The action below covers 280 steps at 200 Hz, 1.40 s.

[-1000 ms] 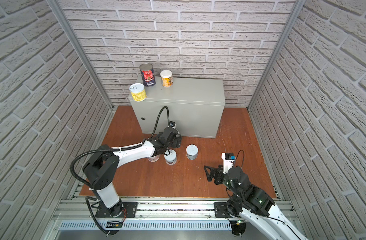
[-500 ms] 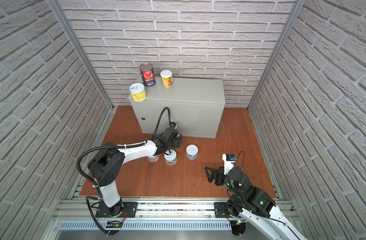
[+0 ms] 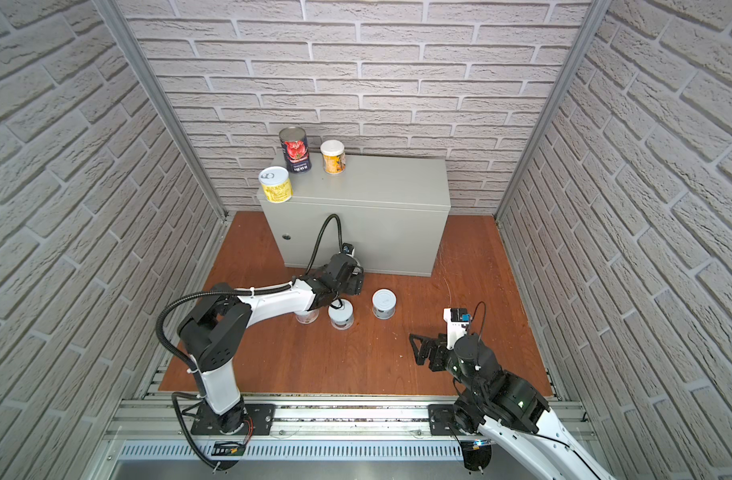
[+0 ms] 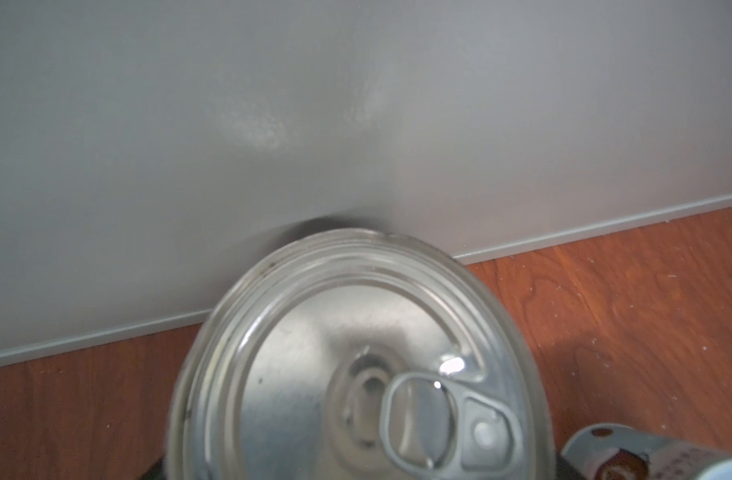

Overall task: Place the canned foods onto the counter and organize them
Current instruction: 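Lower the left gripper around the blue Progresso can and close it, then lift the blue can with the left gripper while the right gripper reaches toward it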

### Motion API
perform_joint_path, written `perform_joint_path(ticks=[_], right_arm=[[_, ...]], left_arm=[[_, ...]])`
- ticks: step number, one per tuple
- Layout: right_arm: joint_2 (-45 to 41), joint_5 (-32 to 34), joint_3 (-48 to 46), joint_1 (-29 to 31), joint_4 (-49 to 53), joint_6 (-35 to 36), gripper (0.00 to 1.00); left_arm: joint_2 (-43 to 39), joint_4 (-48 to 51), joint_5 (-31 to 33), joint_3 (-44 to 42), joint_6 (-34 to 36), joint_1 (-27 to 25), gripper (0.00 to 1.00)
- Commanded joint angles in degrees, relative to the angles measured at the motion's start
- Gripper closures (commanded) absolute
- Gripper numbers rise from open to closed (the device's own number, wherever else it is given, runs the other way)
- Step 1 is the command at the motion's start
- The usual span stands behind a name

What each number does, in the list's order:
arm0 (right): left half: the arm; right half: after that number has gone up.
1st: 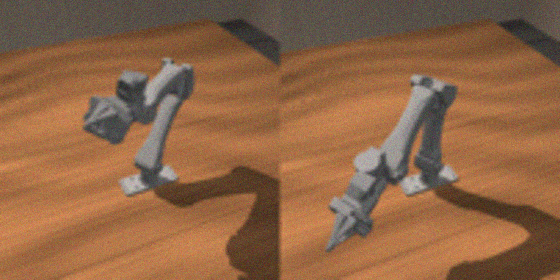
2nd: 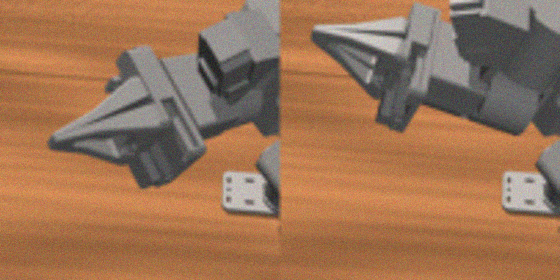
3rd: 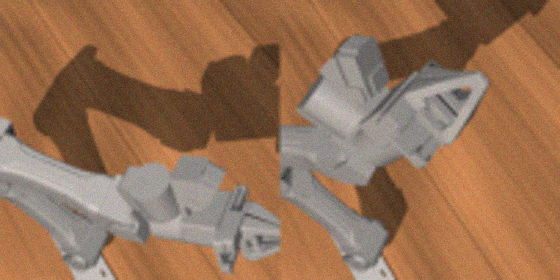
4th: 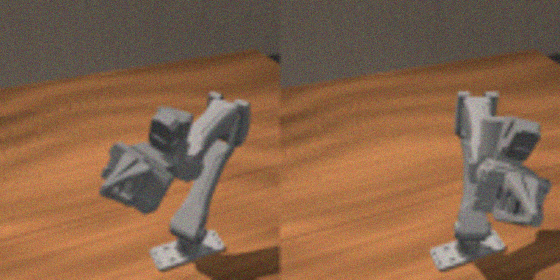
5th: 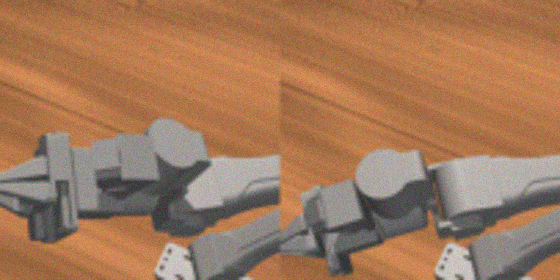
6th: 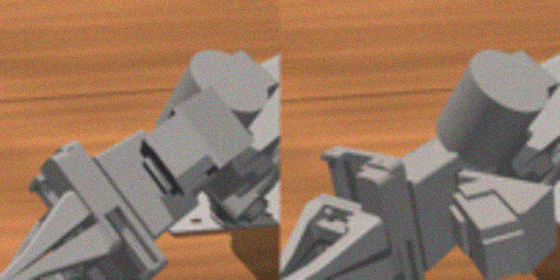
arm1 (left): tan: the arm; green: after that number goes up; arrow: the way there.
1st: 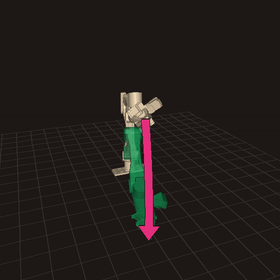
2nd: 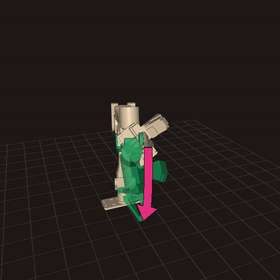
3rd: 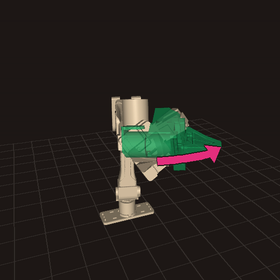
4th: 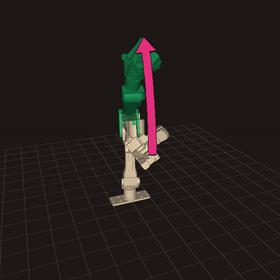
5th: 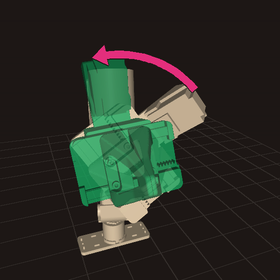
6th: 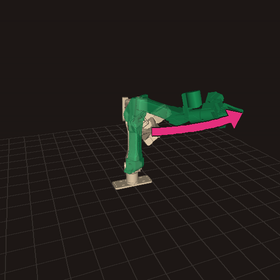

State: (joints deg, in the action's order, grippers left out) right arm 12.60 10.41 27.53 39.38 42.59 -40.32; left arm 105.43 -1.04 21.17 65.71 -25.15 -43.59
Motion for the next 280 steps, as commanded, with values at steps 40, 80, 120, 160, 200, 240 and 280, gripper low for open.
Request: perform_joint_path(ticks=[40, 80, 120, 160, 200, 240, 280], right_arm=[[1.53, 0.5, -1.08, -0.15, -3.54, -0.38, 0.01], [2.68, 0.04, -1.53, -0.18, -5.05, -0.35, 0.01], [3.81, -0.09, -1.75, -0.18, -6.09, 0.13, 0.01], [4.77, -2.17, -1.78, -0.18, -8.75, 0.95, 0.01], [6.65, -1.78, -1.29, -0.18, -10.08, 2.25, 0.01], [9.17, -3.1, -0.51, -0.17, -11.41, 3.14, 0.01], [9.74, -3.35, -0.13, -0.19, -12.08, 4.89, 0.01]], left_arm=[[0.78, -3.64, -3.99, 0.69, -0.92, 0.77, 0.46], [-0.68, -3.98, -5.88, -0.27, -3.41, 0.87, 0.51], [-3.1, -3.69, -7.04, -1.11, -4.37, 0.97, 0.56], [-6.97, -2.09, -9.49, -1.2, -4.91, 0.96, 0.58], [-10.23, 0.83, -12.45, -0.26, -5.06, 1.05, 0.59], [-12.44, 2.75, -16.81, 0.86, -5.78, 1.25, 0.59], [-15.95, 3.72, -17.38, -0.06, -5.79, 1.38, 0.59]])
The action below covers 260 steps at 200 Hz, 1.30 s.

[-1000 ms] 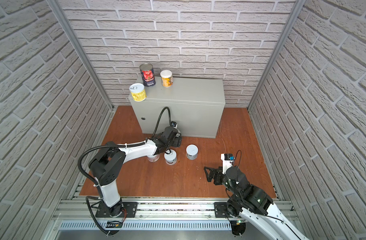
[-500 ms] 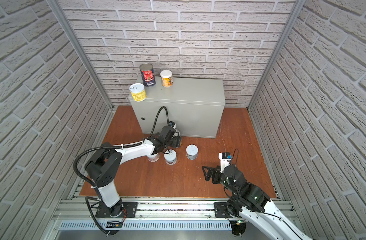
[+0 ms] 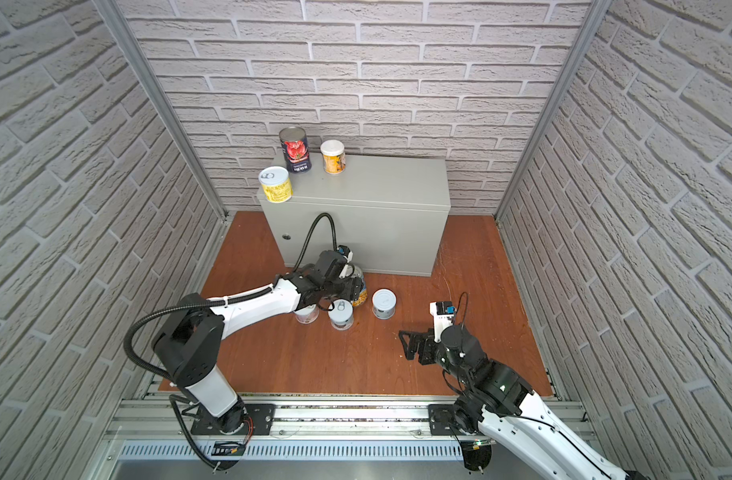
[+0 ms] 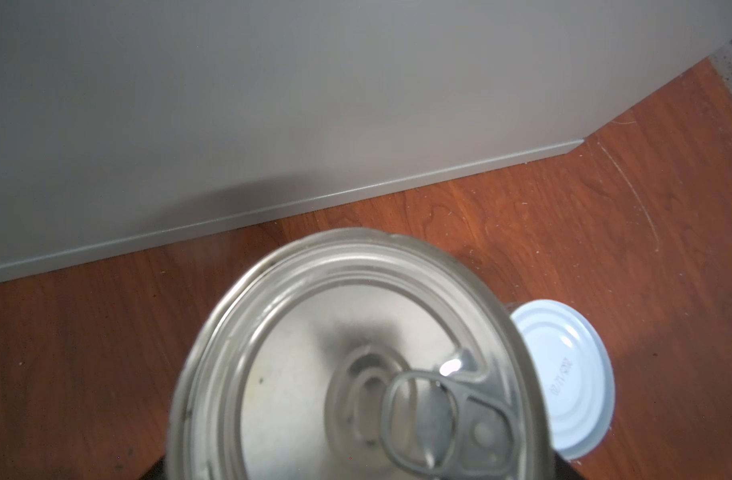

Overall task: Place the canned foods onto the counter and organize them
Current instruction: 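Lift the blue can with the left gripper while the right gripper reaches toward it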

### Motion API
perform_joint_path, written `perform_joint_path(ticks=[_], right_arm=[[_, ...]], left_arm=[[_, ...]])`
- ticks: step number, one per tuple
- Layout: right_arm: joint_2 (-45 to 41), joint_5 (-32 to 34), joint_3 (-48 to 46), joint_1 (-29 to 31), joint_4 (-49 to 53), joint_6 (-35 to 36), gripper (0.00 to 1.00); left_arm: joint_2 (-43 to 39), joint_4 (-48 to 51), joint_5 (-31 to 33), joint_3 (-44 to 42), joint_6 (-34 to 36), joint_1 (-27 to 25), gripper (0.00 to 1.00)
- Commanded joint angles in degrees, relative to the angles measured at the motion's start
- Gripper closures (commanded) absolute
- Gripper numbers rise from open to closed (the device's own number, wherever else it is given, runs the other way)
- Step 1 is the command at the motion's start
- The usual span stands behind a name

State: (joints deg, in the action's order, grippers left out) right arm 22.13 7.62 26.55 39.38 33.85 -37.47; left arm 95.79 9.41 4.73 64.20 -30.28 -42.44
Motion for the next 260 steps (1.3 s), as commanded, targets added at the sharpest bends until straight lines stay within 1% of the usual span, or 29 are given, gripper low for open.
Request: perform_joint_path(ticks=[1, 29, 53, 74, 99, 135, 177, 216, 260], right_arm=[[0.2, -0.57, 0.82, -0.18, -3.34, 2.14, 0.01], [0.71, -1.7, 1.22, -0.18, -5.32, 3.72, 0.01], [2.37, -4.4, 2.35, -0.18, -7.92, 5.73, 0.01], [4.68, -6.32, 3.72, -0.17, -10.2, 8.19, 0.01], [8.68, -8.12, 5.75, -0.2, -13.16, 11.91, 0.01], [13.48, -11.6, 8.04, -0.19, -18.53, 16.81, 0.01], [17.16, -17.91, 8.91, -0.07, -26.38, 22.89, 0.01], [19.92, -15.84, 9.37, -0.07, -30.6, 26.7, 0.01], [23.52, -16.85, 10.68, -0.01, -33.24, 26.49, 0.01]], left_arm=[[-6.4, -6.66, -1.04, 1.45, -0.66, 0.19, 0.59], [-9.76, -5.08, -2.5, 1.49, -0.91, 0.25, 0.6], [-13.13, -3.64, -4.46, 1.6, -1.53, 0.23, 0.6], [-16.01, 0.21, -5.84, 2.8, -1.19, 0.25, 0.6], [-19.69, 3.23, -7.05, 2.95, -1.48, 0.25, 0.6], [-24.85, 4.61, -8.16, 1.37, -3.06, 0.25, 0.61], [-28.01, 7.06, -10.06, 1.16, -4.56, 0.16, 0.61], [-28.64, 8.86, -11.65, 1.97, -5.04, -0.17, 0.61], [-28.55, 8.76, -13.02, 2.46, -5.93, -1.31, 0.61]])
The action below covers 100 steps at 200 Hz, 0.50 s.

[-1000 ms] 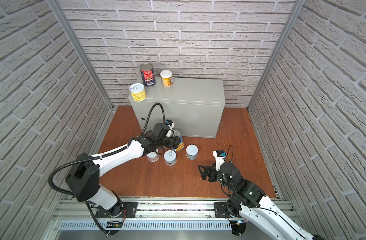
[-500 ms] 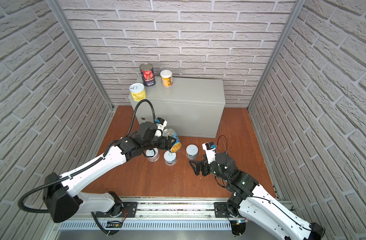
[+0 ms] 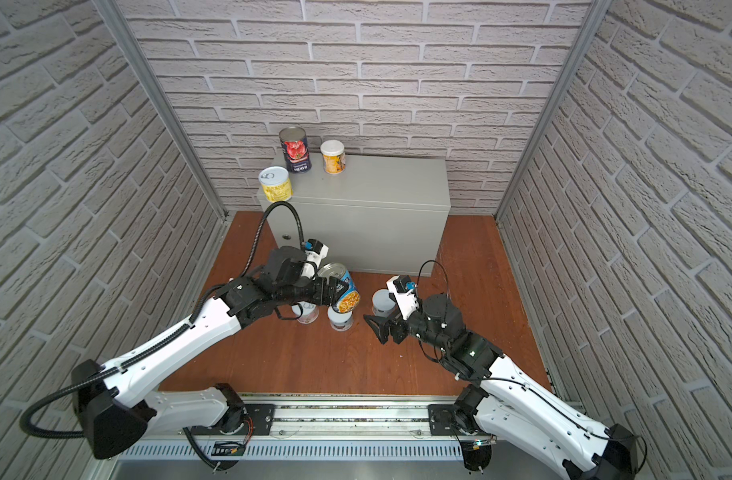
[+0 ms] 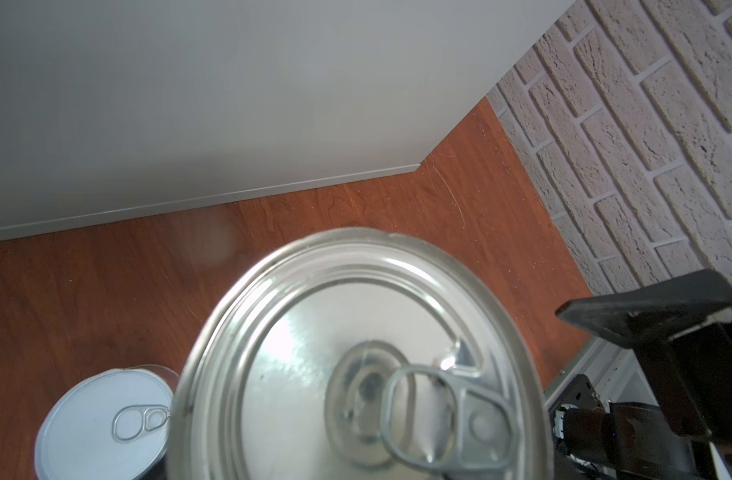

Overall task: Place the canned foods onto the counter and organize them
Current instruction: 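Lift the blue can with the left gripper while the right gripper reaches toward it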

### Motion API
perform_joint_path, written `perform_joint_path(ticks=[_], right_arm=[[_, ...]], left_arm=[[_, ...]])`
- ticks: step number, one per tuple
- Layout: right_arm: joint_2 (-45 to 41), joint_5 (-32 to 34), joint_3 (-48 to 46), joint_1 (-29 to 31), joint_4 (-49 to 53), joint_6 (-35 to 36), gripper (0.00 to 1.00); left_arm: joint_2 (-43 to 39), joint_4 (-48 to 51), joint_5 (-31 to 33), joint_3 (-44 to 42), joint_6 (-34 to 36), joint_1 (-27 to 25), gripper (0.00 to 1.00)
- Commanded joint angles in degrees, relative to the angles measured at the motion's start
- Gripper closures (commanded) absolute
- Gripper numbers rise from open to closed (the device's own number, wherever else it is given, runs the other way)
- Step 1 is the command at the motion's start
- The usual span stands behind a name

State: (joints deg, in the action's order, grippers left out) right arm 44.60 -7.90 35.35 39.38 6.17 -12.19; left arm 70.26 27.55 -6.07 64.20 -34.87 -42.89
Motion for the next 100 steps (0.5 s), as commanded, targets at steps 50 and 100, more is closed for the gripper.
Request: perform_joint_path(ticks=[50, 100], right_arm=[[2.86, -4.42, 4.93, 0.27, -5.21, -0.64, 0.01], [2.84, -4.25, 6.48, 0.88, -4.55, 0.54, 0.01]], left_arm=[[-2.44, -10.13, -3.56, 2.67, -2.61, -2.54, 0.62], [-2.32, -11.0, -5.71, 4.09, -4.24, -2.9, 0.61]])
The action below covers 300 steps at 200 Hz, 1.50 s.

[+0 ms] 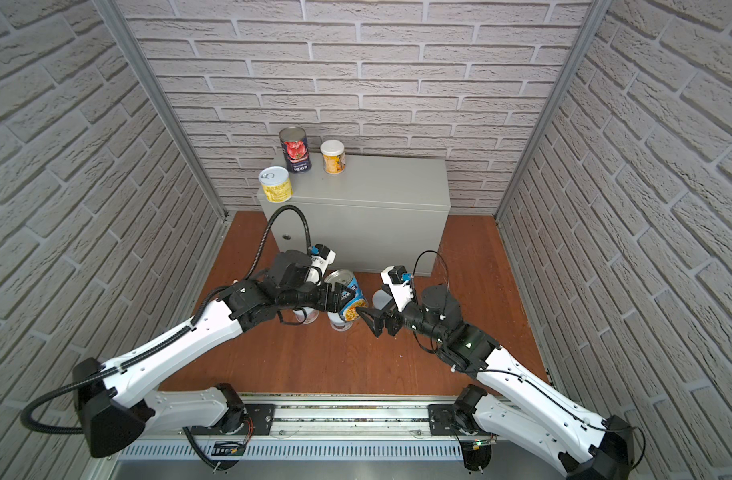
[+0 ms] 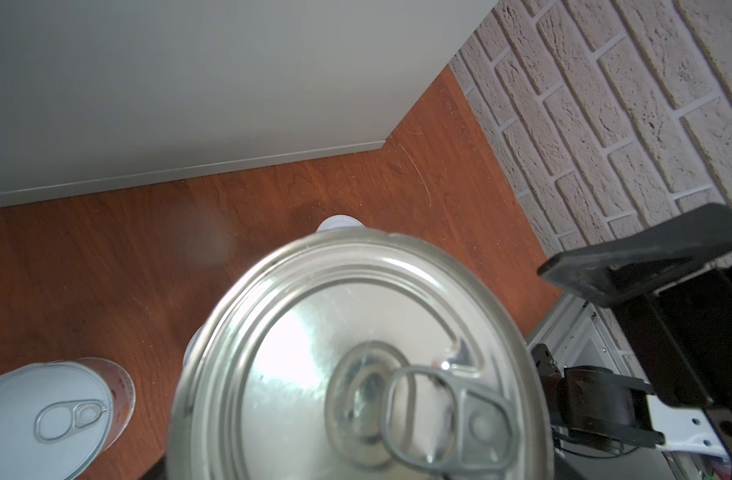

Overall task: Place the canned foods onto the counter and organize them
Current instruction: 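Lift the blue can with the left gripper while the right gripper reaches toward it, then close the right gripper on the blue can beside the left gripper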

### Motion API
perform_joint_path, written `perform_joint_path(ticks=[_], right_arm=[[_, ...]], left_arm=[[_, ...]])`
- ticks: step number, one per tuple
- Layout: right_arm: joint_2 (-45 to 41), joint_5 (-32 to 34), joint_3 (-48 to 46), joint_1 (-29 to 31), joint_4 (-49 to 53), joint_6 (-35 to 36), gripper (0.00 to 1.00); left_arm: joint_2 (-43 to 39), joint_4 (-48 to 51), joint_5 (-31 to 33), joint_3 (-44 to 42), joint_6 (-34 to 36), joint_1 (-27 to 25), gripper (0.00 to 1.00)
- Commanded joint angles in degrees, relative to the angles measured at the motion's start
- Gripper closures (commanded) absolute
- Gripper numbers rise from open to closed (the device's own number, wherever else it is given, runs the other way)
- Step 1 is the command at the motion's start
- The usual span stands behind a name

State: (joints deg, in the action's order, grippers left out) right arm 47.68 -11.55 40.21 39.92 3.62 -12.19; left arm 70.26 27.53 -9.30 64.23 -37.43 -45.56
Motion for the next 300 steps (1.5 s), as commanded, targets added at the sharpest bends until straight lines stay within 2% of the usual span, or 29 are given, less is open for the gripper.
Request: perform_joint_path(ticks=[1, 100, 173, 300], right_arm=[[-0.23, -0.59, 1.67, 0.29, -2.01, 0.56, 0.01], [3.69, -2.08, 2.25, 1.24, -3.08, 1.99, 0.01], [4.22, 3.0, 2.4, 1.47, -1.93, 5.67, 0.01], [11.87, 0.67, 4.46, 1.56, -7.58, 5.34, 0.03]], left_arm=[[-2.32, -10.99, -2.57, 4.11, -1.68, -0.23, 0.61], [-0.66, -10.36, -4.74, 7.52, -2.63, -0.23, 0.61], [-0.38, -11.75, -8.45, 8.15, -5.33, -0.33, 0.62], [-1.45, -12.49, -9.52, 7.58, -6.78, -0.41, 0.62]])
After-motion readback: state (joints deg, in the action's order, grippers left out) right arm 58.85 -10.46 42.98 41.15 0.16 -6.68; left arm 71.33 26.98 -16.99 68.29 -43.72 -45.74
